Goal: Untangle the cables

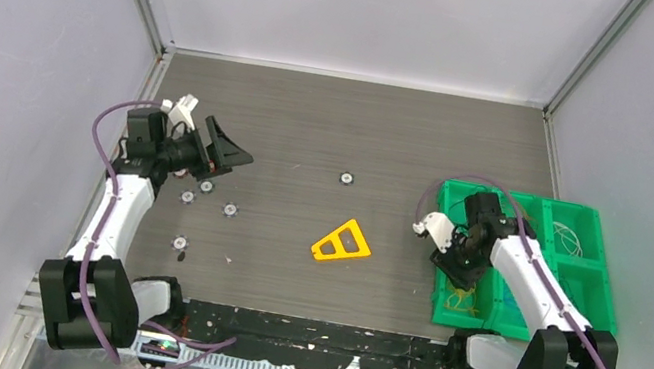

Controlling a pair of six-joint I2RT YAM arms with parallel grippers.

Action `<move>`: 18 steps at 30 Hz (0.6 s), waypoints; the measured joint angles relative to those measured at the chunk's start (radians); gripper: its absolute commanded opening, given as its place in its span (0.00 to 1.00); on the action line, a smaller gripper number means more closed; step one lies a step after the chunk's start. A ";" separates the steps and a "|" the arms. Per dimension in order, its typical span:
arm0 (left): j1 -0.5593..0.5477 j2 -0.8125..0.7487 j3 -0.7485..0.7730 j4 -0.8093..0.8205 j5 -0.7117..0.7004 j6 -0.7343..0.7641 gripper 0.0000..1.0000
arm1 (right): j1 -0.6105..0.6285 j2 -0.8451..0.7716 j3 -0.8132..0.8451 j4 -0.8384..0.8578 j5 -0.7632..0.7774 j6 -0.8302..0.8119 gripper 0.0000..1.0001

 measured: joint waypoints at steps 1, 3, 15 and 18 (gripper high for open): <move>0.000 0.000 0.004 -0.004 0.000 0.002 0.95 | 0.001 0.004 0.022 -0.013 0.005 0.002 0.56; 0.000 0.000 0.012 -0.016 -0.001 0.010 0.99 | 0.002 0.002 0.070 -0.034 0.016 0.006 0.64; 0.000 0.064 0.367 -0.366 -0.043 0.267 1.00 | 0.002 -0.054 0.591 -0.192 -0.002 0.069 0.95; 0.006 0.097 0.509 -0.511 -0.087 0.372 1.00 | 0.002 0.008 0.737 -0.143 -0.069 0.191 0.95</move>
